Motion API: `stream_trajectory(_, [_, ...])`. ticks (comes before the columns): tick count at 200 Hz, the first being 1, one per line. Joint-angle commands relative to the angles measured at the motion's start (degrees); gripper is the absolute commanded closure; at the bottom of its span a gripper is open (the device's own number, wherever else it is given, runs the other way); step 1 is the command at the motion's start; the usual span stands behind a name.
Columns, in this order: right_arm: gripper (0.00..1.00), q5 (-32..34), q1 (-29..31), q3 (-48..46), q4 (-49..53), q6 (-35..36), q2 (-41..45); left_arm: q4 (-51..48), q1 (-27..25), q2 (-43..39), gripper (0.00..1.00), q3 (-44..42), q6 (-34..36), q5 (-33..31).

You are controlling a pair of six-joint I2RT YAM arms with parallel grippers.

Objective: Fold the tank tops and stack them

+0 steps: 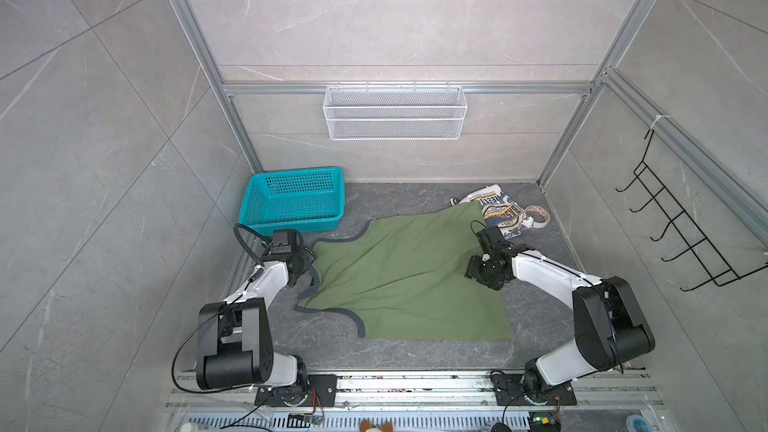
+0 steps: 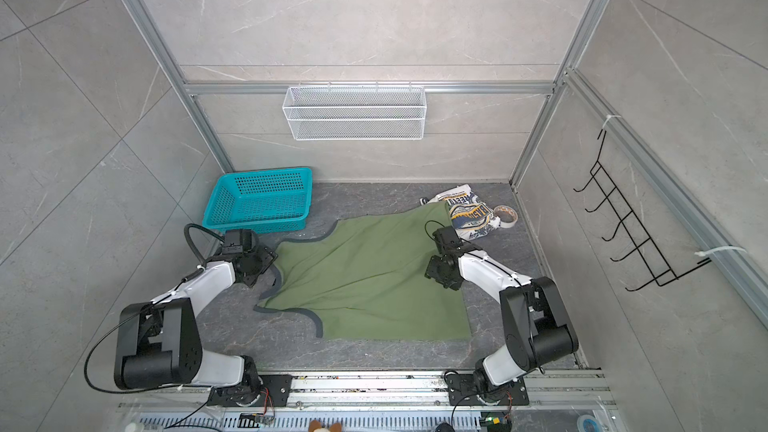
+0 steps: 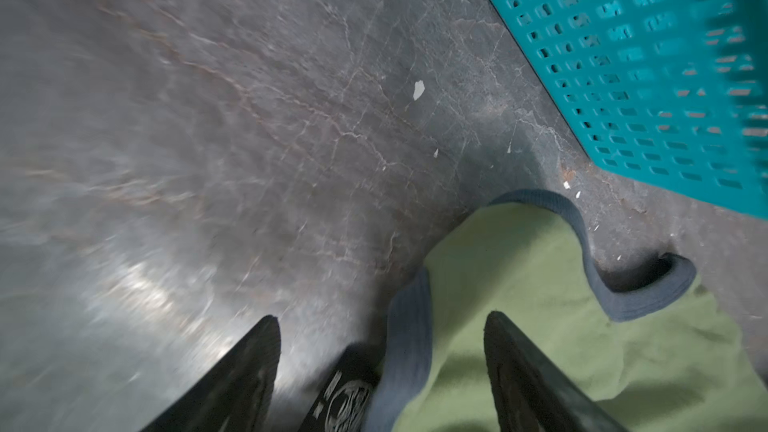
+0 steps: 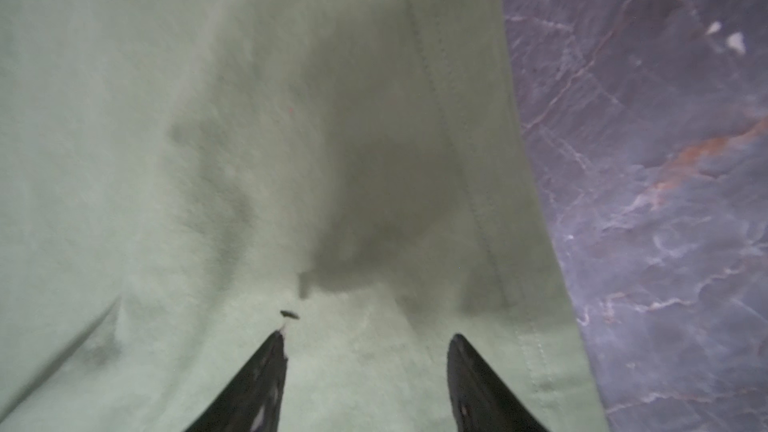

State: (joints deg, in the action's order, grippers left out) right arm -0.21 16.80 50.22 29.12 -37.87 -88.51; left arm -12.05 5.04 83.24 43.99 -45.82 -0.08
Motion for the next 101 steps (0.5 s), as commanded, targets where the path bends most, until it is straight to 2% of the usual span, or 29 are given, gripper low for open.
stream_trajectory(1, [0.37, -0.1, 0.1, -0.9, 0.0, 0.5, 1.5, 9.5, 1.0, 2.1, 0.23, 0.0, 1.1, 8.3])
stream_trajectory(14, [0.37, -0.1, 0.1, -0.8, -0.2, 0.5, 1.2, 11.2, 1.0, 3.5, 0.31, -0.7, 0.3, 10.3])
stream_trajectory(47, [0.37, -0.5, 0.1, -0.6, -0.6, 0.2, 0.5, 13.1, 1.0, 7.9, 0.40, 0.3, -0.1, 14.1])
stream_trajectory(62, [0.37, -0.5, 0.1, -0.5, -0.5, 0.2, 0.4, 13.8, 0.7, 9.2, 0.49, 1.0, -0.7, 15.5])
stream_trajectory(73, [0.37, -0.4, 0.1, -0.4, -0.4, 0.2, 0.5, 13.8, 0.4, 9.2, 0.52, 1.3, -1.0, 15.2])
stream_trajectory(101, [0.37, -0.1, 0.0, -0.6, -0.3, 0.2, 0.7, 11.4, -0.1, 7.3, 0.69, 2.2, 0.0, 11.0])
